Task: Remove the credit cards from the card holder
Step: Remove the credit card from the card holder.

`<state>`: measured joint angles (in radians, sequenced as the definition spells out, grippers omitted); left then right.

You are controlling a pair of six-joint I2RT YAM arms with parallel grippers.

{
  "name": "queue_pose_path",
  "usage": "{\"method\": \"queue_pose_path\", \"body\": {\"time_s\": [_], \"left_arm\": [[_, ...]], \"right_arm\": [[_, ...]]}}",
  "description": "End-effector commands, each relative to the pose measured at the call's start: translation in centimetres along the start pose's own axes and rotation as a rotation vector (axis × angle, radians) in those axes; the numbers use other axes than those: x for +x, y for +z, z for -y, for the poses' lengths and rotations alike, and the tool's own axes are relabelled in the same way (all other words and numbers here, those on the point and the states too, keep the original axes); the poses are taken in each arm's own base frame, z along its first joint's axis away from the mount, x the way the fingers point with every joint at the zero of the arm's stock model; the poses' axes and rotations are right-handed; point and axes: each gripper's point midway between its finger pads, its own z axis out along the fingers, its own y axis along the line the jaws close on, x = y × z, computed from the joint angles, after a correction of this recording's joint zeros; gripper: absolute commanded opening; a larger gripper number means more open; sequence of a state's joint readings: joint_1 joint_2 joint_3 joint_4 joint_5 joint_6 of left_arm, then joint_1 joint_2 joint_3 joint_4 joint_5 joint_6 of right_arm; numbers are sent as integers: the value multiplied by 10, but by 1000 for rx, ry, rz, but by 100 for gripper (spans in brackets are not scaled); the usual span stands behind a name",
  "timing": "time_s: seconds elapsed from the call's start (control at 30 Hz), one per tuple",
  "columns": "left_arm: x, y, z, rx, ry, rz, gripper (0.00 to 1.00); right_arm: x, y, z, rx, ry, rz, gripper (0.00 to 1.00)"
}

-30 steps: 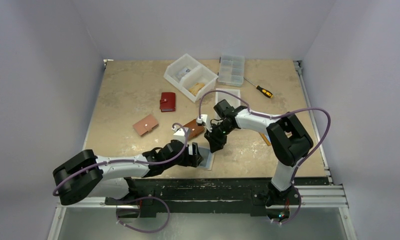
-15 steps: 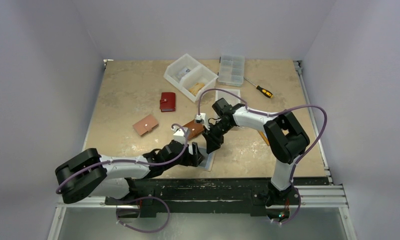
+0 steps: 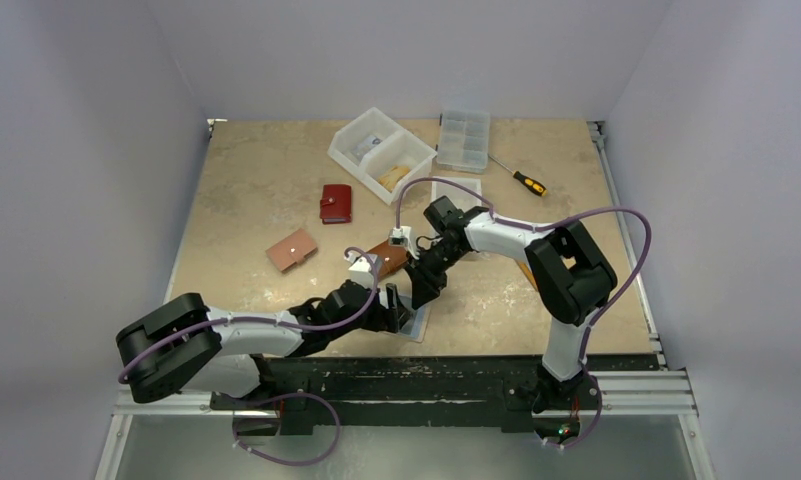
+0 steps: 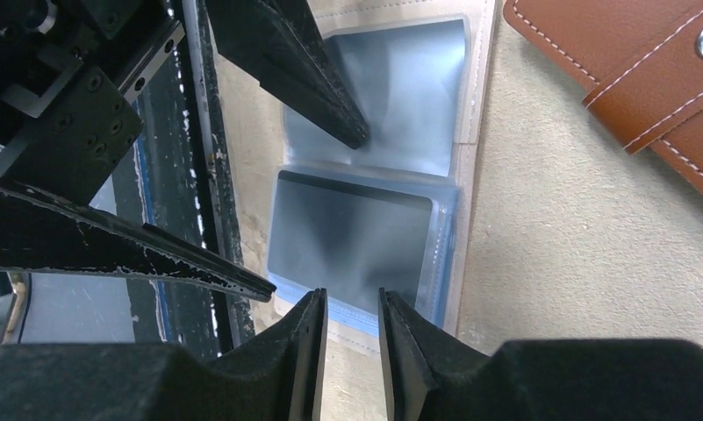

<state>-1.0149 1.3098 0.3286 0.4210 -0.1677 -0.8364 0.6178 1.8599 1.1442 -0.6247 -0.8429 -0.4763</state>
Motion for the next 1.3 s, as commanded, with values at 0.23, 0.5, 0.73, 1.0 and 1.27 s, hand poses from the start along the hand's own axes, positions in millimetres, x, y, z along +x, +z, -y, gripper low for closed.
{"method": "queue_pose_path", "body": {"time_s": [0.23,0.5,0.73,1.0,1.27], "left_arm": [[18,-9,-22,-75,-1,-33,79],[13,-12,-17,-48,14,-11,79],[8,-11,-9,-18,33,-4,78],[10,-12,-7,-9,52,-7,78],[16,-14,-11,-66,105,-29,80]], "right_arm": [[-15,-13,18,151,-20,23,42],[-11,-11,7,93,-37,20,41],[-9,-8,-2,36,-34,19,36],[-11,-5,-11,-28,-12,19,33],[-9,-5,0,39,15,17,36]]}}
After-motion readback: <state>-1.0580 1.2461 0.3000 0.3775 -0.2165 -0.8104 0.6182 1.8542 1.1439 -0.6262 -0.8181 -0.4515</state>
